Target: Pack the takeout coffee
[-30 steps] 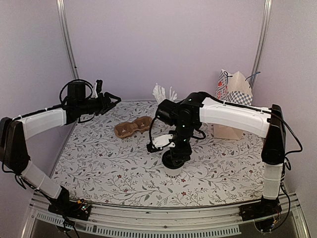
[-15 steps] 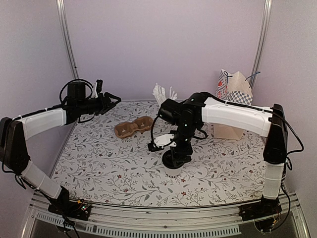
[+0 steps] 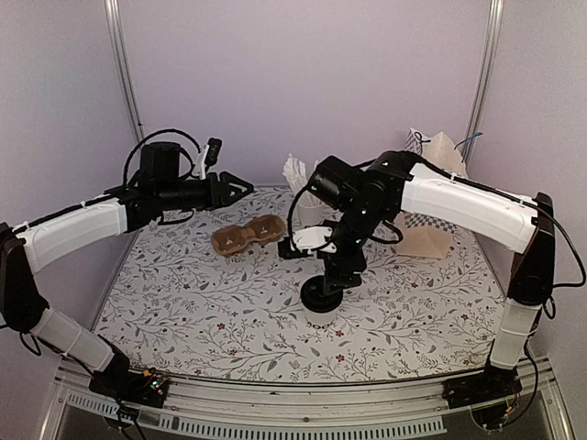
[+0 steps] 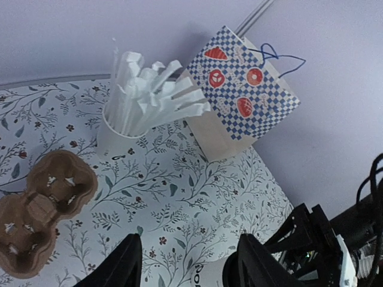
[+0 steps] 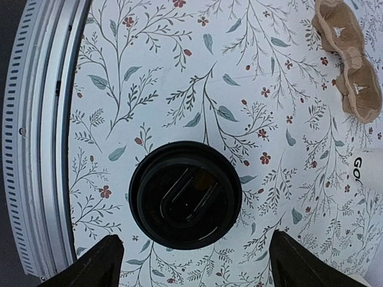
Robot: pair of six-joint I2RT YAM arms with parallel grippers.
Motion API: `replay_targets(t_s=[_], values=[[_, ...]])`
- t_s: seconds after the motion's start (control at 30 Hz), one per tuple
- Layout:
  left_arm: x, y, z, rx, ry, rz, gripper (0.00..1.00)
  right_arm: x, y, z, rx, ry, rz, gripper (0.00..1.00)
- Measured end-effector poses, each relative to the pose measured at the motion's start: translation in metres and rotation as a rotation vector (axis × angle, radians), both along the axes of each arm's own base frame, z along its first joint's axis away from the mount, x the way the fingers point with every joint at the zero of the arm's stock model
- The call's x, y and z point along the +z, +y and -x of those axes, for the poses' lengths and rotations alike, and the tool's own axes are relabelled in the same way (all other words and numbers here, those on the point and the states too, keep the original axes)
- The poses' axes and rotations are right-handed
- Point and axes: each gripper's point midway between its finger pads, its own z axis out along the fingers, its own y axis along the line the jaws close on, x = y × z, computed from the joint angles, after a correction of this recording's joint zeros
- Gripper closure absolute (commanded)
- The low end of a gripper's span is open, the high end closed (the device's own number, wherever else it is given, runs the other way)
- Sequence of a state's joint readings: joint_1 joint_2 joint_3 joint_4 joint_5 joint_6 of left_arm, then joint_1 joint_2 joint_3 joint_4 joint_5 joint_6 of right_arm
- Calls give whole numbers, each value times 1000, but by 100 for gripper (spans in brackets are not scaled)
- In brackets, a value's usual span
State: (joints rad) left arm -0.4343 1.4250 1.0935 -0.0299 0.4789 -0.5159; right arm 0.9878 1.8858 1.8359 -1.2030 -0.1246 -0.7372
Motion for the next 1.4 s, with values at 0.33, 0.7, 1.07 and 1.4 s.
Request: replay_targets(t_s=[0.33, 0.7, 1.07, 1.4], values=[[-71, -61, 99, -160, 139, -50, 40, 26, -66, -41, -297, 67, -376, 20], [-118, -108, 127, -239, 257, -46, 43, -25, -90, -37, -570, 369, -590, 43], [-134, -141, 130, -280, 297, -65, 45, -21, -75, -31, -536, 634, -717, 46], [-153, -147, 128, -280, 334, -87, 52, -65, -62, -23, -574, 898, -620, 45]])
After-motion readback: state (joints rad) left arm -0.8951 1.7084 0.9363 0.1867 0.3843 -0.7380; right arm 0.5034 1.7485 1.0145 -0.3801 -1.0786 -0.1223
